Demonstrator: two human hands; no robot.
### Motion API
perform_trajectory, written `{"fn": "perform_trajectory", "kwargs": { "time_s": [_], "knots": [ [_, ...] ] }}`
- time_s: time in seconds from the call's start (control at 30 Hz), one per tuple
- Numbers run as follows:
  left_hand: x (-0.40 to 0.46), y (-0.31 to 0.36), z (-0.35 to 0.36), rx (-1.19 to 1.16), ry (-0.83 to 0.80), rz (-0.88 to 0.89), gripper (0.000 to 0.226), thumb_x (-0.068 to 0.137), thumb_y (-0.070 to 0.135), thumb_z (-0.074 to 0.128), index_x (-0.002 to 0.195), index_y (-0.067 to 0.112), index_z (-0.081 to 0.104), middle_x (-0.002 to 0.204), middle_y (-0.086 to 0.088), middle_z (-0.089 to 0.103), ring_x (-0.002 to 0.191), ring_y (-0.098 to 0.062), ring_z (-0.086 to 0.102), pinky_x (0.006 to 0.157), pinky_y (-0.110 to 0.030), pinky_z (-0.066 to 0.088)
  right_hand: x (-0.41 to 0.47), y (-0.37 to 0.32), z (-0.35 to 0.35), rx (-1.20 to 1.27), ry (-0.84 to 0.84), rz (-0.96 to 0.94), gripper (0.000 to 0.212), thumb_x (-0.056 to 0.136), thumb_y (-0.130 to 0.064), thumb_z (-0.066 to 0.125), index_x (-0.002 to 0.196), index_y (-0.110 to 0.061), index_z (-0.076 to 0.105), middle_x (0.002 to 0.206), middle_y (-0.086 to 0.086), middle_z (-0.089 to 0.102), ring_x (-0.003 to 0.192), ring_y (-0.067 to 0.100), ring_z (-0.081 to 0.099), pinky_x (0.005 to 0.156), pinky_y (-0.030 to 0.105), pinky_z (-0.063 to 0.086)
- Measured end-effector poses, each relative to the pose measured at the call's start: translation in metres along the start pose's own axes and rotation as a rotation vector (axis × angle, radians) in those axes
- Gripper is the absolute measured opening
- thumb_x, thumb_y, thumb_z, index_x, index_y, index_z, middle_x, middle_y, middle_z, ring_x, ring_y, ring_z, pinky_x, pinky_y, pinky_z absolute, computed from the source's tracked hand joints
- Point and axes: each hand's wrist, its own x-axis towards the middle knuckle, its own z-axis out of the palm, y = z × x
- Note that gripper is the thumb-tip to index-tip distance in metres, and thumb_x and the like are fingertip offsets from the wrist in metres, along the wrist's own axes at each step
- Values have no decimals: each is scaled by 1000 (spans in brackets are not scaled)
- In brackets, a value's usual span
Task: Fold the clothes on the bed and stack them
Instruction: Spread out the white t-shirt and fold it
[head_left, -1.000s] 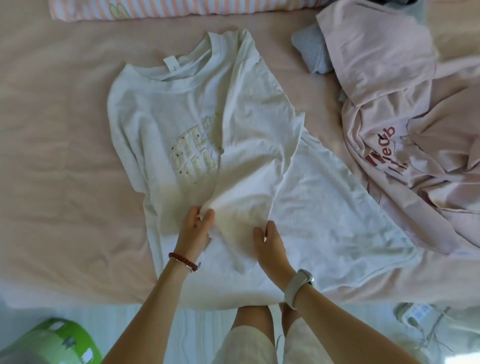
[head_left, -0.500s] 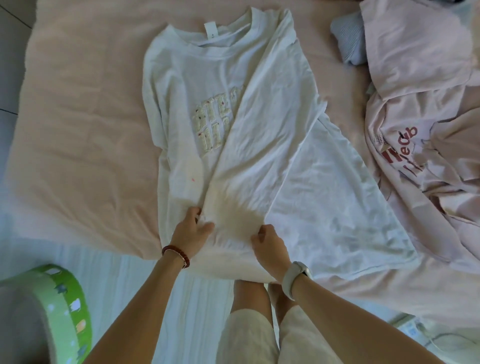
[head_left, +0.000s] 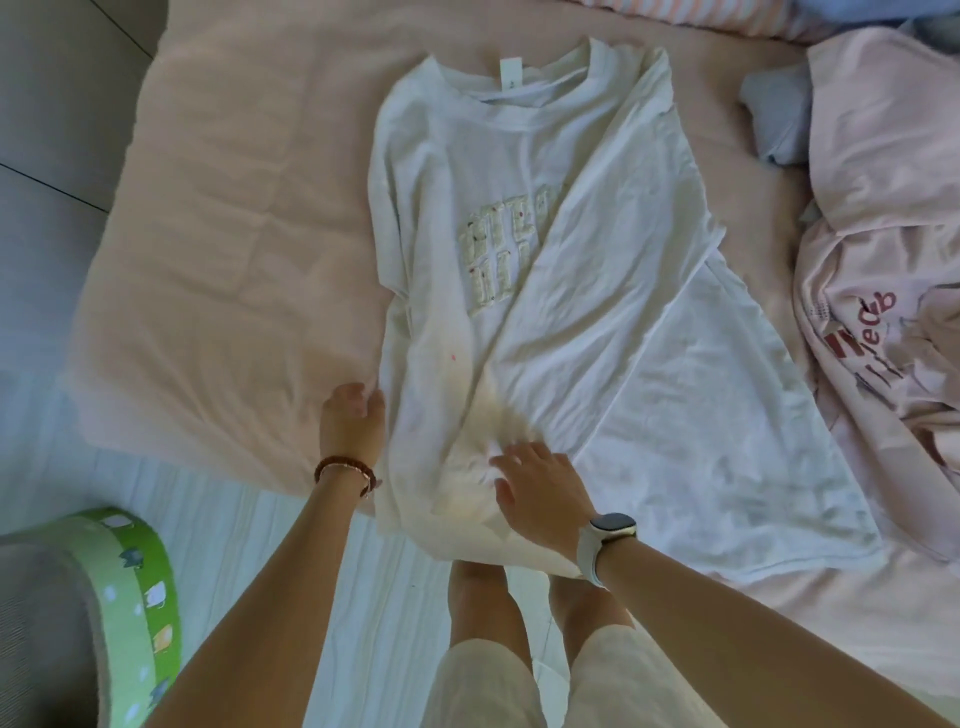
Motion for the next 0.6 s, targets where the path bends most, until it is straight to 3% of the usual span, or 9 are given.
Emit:
{"fn": "perform_trajectory", "kwargs": {
  "time_s": [0.1, 0.2, 0.33, 0.4, 0.53, 0.6],
  "knots": [
    [23, 8, -2, 25, -179, 43, 16, 88, 21, 56, 75, 14, 60, 74, -3, 60, 73, -22, 54, 60, -26, 38, 22, -14, -10, 109, 155, 54, 41, 97, -27, 35, 137, -20, 39, 140, 1, 41, 128, 20, 34, 103, 34, 35],
    [33, 8, -1, 106, -221, 135, 26, 90, 16, 51, 64, 12, 48, 59, -1, 44, 61, -21, 41, 52, -30, 25, 42, -28, -17, 154, 188, 69, 43, 96, -24, 37, 140, -20, 36, 139, 3, 40, 127, 21, 35, 101, 33, 37],
    [30, -9, -18, -121, -164, 117, 23, 94, 12, 47, 71, 13, 43, 62, 4, 40, 58, -13, 38, 50, -18, 30, 59, -43, -22, 142, 170, 124, 47, 96, -24, 37, 143, -23, 30, 141, 4, 36, 128, 23, 32, 98, 34, 39],
    [29, -22, -35, -187, -93, 76, 17, 95, 12, 44, 79, 8, 46, 67, -3, 47, 62, -18, 42, 56, -26, 34, 64, -49, -21, 110, 135, 172, 48, 97, -25, 36, 144, -24, 27, 142, 5, 33, 129, 24, 30, 98, 35, 39],
    [51, -54, -88, -179, 285, -9, 23, 97, 10, 41, 103, -10, 50, 88, -17, 52, 81, -25, 46, 63, -24, 25, 72, -60, -22, 37, 66, 244, 49, 96, -27, 36, 144, -22, 26, 141, 9, 32, 128, 27, 31, 97, 35, 40],
    [62, -62, -113, -132, 344, -6, 23, 96, 12, 43, 103, -9, 51, 92, -21, 55, 84, -30, 49, 65, -25, 26, 77, -67, -24, 56, 92, 276, 46, 96, -25, 37, 141, -20, 30, 138, 8, 35, 124, 26, 34, 96, 35, 39]
  ]
}}
